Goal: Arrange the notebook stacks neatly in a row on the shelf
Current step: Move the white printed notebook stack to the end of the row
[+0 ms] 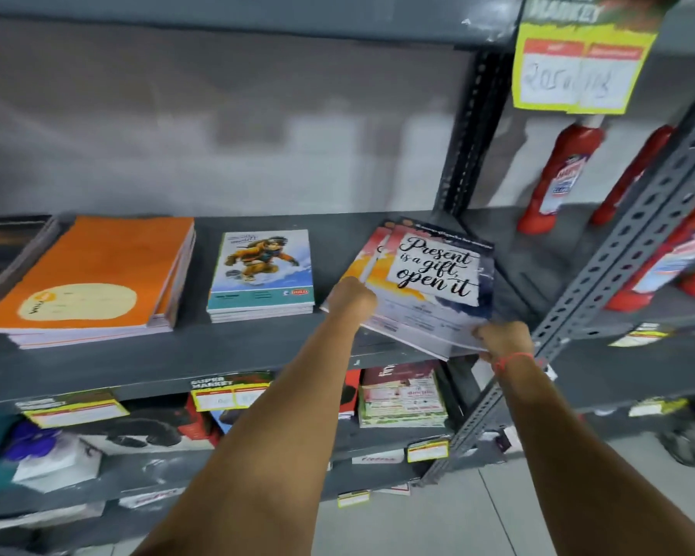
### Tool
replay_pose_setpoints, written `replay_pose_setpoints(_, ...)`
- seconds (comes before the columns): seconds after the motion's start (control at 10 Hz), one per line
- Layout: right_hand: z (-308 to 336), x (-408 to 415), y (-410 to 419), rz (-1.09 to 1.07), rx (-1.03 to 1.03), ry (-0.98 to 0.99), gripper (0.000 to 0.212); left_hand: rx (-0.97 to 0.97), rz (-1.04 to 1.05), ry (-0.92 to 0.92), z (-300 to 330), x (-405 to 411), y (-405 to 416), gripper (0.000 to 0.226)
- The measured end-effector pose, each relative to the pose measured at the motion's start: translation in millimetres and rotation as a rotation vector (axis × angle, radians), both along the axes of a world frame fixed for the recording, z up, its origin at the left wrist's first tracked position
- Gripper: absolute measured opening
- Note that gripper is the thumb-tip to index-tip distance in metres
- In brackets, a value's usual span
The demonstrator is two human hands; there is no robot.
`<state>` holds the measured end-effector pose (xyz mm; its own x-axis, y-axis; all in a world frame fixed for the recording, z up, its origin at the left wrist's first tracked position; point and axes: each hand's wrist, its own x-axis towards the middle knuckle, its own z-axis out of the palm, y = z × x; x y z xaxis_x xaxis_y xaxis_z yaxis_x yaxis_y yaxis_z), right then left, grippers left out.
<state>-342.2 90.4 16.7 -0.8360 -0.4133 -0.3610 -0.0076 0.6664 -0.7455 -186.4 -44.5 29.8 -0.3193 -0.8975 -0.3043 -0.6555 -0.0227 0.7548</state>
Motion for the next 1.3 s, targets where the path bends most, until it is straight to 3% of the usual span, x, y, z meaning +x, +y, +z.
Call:
replay_pose_setpoints(0.1,3,-12,8,0.041,-0.083,-0.122,0.031,0.127,0.086,0.094,0,1,-2,0.029)
replay_pose_setpoints(0.2,16,-13,5,0.017,-0.152,-0.163,0.032,0.252,0.164,0.226,6,0,1,0.029)
replay_pose_setpoints(0.3,28,-10,-8,-0.106,-0.254,-0.201,0.032,0.228,0.164,0.318,23,12,7,0.038)
replay_pose_setpoints(0.5,58,43,-38,0.081,-0.367,-0.256,0.032,0.154,0.278,0.525,53,92,-9,0.015)
replay_pose_setpoints(0.6,74,98,-65,0.093,-0.501,-0.329,0.027,0.092,0.33,0.557,67,157,-20,0.035)
replay_pose_setpoints(0.8,99,250,-130,0.308,-0.594,-0.369,0.018,-0.029,0.424,0.636,95,323,-45,0.015)
replay_pose_setpoints(0.9,97,338,-160,0.443,-0.627,-0.414,0.019,-0.067,0.51,0.69,96,413,-66,0.031)
replay_pose_setpoints(1.1,66,473,-202,0.61,-0.549,-0.442,0.029,-0.059,0.741,0.515,68,547,-100,0.038)
replay_pose_setpoints(1.2,51,519,-221,0.639,-0.511,-0.417,0.032,-0.057,0.814,0.563,58,583,-117,0.024)
replay_pose_setpoints(1.3,41,552,-240,0.67,-0.452,-0.307,0.033,-0.153,0.824,0.095,47,607,-125,0.039)
